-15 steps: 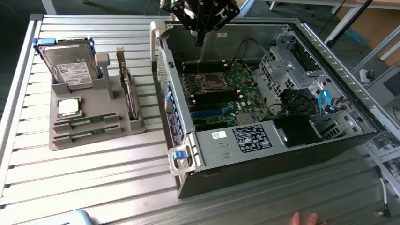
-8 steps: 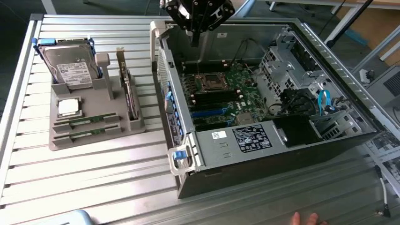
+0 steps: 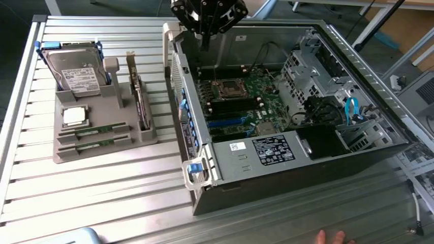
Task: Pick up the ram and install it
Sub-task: 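Reach for the ram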
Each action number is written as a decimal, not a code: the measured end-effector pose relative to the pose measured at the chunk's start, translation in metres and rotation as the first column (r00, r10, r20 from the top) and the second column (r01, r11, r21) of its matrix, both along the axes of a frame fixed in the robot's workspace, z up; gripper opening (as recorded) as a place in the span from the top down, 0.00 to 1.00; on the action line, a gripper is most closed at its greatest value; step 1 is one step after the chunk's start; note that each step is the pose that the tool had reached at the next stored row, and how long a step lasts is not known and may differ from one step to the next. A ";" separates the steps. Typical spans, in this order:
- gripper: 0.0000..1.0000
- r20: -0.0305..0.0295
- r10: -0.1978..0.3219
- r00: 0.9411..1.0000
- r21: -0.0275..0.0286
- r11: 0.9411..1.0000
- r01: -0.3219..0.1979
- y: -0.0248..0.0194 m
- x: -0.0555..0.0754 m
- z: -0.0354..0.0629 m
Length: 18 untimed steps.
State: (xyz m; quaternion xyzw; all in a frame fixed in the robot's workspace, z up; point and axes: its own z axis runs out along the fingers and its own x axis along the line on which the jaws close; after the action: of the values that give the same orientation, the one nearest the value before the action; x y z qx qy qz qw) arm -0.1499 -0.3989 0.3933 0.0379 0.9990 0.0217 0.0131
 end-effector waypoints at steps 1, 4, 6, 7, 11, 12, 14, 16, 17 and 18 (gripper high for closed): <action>0.89 0.000 0.000 1.000 0.000 1.000 0.000 0.0000 -0.002 0.0000; 0.89 0.000 0.000 1.000 0.000 1.000 0.000 0.0000 -0.008 0.0000; 0.89 0.000 0.000 1.000 0.000 1.000 0.000 0.0000 -0.012 0.0000; 0.89 0.000 0.000 1.000 0.000 1.000 0.000 0.0000 -0.013 0.0000; 0.89 0.000 0.000 1.000 0.000 1.000 0.000 0.0000 -0.022 0.0000; 0.89 0.000 0.000 1.000 0.000 1.000 0.000 0.0000 -0.023 0.0000; 0.89 0.000 0.000 1.000 0.000 1.000 0.000 0.0000 -0.027 0.0000; 0.89 0.000 0.000 1.000 0.000 1.000 0.000 0.0000 -0.031 0.0000; 0.89 0.000 0.000 1.000 0.000 1.000 0.000 0.0000 -0.033 0.0000; 0.89 0.000 0.000 1.000 0.000 1.000 0.000 0.0000 -0.034 0.0000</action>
State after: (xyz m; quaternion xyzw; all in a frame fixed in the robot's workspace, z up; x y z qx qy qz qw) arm -0.1844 -0.3989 0.3933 0.0379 0.9990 0.0217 0.0131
